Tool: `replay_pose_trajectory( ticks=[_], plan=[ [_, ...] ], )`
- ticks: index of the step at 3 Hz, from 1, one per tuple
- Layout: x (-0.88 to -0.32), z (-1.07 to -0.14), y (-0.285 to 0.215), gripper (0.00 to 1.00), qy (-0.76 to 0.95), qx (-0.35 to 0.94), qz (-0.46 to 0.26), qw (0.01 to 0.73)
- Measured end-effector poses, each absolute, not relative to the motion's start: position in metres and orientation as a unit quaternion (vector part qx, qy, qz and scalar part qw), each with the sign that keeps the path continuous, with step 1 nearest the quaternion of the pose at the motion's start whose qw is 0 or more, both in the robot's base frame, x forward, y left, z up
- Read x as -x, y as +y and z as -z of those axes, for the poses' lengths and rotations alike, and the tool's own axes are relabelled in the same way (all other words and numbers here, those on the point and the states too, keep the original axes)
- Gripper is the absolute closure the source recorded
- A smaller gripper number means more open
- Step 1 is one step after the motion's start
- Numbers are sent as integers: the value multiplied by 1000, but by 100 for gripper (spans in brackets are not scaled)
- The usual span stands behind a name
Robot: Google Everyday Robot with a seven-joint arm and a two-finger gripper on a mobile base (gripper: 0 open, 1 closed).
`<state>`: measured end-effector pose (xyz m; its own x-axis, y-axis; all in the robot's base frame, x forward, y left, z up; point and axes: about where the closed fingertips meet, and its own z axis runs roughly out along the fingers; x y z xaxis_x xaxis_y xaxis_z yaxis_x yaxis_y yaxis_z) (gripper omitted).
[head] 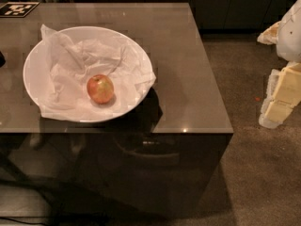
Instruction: Pick apple from white bowl
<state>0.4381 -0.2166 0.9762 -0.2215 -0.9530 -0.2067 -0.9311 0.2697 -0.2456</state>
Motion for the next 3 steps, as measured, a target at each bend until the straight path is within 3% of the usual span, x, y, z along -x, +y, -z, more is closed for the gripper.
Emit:
replay_pose_trajectory(
  ticks=[1,3],
  plan=[
    [-438,-976,-216,0,781,603,34,159],
    [-422,-1013,-124,0,749,641,-30,165]
  ],
)
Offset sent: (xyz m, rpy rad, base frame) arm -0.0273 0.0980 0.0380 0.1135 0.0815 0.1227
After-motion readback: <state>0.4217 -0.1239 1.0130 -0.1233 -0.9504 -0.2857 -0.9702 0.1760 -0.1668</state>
